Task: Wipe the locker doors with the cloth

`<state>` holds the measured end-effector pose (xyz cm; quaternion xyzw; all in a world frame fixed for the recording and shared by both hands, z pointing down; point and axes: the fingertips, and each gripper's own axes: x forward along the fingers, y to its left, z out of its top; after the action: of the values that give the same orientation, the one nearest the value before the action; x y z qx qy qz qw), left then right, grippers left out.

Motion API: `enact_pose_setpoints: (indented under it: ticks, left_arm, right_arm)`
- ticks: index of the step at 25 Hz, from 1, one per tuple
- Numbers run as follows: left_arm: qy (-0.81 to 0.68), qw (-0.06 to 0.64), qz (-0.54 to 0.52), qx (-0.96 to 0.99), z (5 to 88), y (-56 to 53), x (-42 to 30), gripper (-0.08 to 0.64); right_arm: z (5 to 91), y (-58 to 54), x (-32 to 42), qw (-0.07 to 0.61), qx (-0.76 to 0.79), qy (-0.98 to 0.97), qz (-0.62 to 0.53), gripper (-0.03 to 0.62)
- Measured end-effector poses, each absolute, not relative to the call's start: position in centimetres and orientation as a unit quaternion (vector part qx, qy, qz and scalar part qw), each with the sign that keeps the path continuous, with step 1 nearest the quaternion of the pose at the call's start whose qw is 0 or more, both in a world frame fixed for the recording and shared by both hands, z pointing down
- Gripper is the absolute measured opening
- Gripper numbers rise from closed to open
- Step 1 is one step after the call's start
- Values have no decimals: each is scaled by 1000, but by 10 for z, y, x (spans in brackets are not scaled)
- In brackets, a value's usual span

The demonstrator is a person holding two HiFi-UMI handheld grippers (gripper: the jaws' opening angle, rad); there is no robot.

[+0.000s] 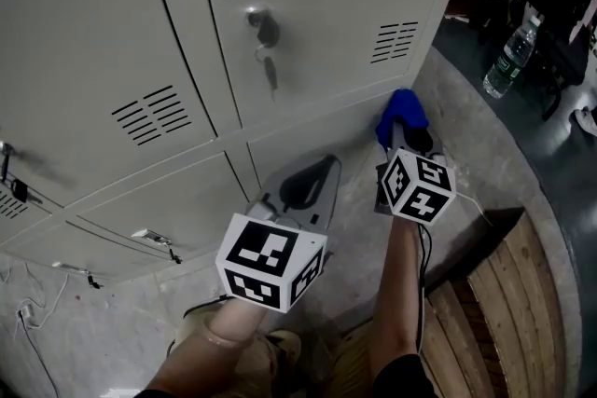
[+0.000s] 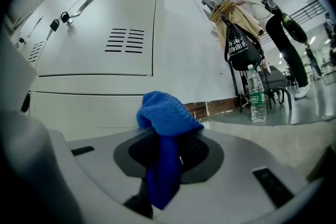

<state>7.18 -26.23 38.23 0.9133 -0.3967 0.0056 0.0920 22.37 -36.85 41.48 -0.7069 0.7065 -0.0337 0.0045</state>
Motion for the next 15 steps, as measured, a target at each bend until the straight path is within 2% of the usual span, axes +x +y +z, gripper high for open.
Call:
enact_pose_setpoints:
  ticks: [9,15]
  left_arm:
    - [-414,92,0,905,373,-257,59,6]
    - [-452,79,-1,889,363,-243,29,6]
  right_arm:
    - [416,-343,210,-8,-699,714,-34,92]
    - [412,-316,163,-11,-648,761,-39,92]
